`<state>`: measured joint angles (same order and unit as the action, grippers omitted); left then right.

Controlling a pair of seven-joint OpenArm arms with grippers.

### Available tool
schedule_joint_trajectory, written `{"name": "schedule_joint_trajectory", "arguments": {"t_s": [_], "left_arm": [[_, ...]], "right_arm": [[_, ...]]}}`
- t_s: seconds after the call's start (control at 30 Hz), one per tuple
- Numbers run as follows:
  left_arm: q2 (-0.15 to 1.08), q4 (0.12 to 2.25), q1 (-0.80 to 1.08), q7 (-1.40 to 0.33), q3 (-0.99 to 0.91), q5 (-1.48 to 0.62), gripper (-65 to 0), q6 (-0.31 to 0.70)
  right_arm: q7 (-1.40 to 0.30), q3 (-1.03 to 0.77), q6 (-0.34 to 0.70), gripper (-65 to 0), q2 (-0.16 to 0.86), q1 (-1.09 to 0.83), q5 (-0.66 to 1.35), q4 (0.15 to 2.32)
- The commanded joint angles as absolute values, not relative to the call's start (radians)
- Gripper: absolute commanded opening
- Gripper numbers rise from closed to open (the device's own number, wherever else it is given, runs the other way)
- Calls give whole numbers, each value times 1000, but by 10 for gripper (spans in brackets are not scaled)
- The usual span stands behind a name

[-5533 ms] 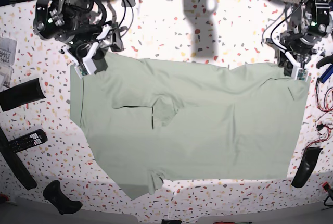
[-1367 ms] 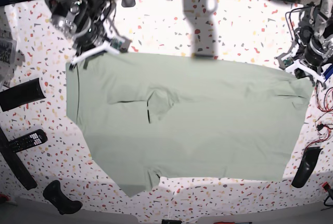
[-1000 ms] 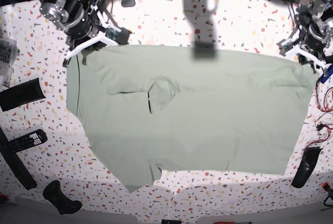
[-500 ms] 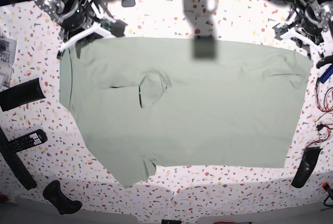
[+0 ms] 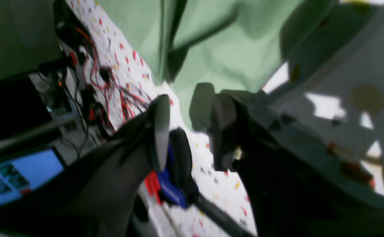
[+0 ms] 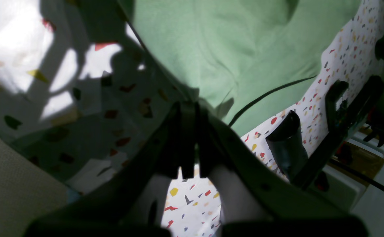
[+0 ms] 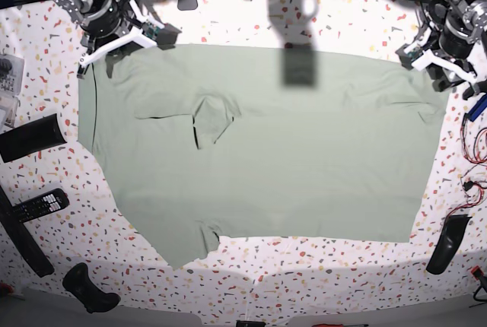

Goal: Fold the T-shirt properly
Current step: 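Hold the collar-side corners with both grippers, keeping the shirt taut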

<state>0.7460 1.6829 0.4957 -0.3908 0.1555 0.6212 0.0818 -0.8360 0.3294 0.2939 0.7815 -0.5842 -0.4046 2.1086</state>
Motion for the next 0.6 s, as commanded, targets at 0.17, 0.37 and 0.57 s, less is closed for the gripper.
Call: {"name": "schedule_joint_trajectory", "arguments": {"t_s": [0.17, 0.37, 0.57], "left_arm": [[765, 1697, 533, -395, 145, 654, -454, 138], [765, 1697, 542, -265, 145, 733, -454, 138], [765, 1694, 482, -136, 145, 728, -458, 139]], "right_arm": [[-839, 321, 274, -650, 795, -582, -420, 2128], [-839, 321, 266, -650, 795, -582, -420, 2128], [-839, 321, 249, -650, 795, -582, -420, 2128]]}}
